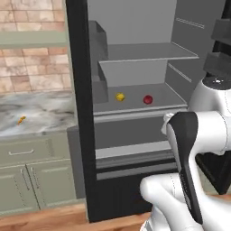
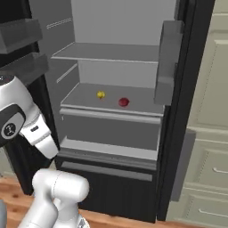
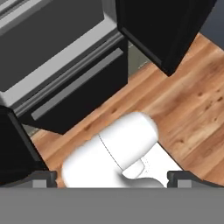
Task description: Open the fridge, remove the pear, lemon, and shrimp, and place them on any counter.
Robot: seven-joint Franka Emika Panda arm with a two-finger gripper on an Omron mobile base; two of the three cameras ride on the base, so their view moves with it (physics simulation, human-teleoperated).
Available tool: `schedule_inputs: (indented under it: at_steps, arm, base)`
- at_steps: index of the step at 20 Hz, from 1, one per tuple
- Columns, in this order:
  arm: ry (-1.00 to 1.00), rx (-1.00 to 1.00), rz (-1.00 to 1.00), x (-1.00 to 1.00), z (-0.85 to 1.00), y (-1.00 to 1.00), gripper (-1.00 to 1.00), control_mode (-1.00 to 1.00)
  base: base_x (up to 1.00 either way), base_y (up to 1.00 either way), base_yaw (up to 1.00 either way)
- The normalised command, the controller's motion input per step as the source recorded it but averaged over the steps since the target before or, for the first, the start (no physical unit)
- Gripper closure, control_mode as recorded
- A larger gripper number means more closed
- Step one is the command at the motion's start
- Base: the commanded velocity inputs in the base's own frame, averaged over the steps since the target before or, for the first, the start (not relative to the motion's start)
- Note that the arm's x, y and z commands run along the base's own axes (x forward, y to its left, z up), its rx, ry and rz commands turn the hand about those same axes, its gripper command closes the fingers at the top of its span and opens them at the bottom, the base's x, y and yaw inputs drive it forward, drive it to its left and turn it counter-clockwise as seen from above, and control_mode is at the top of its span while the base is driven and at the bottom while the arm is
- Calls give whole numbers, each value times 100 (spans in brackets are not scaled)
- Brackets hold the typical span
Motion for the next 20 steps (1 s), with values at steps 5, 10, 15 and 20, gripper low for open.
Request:
schedule_inputs:
  at_steps: [5, 10, 15, 20]
  arm:
    - [0, 0, 0, 0, 0, 0, -100, 100]
    - [0, 0, 0, 0, 0, 0, -100, 100]
    - [0, 0, 0, 0, 0, 0, -100, 100]
    - [0, 0, 0, 0, 0, 0, -100, 100]
  base:
    - [98, -53, 0]
    - [80, -30, 0]
    - [76, -11, 0]
    - [32, -8, 0]
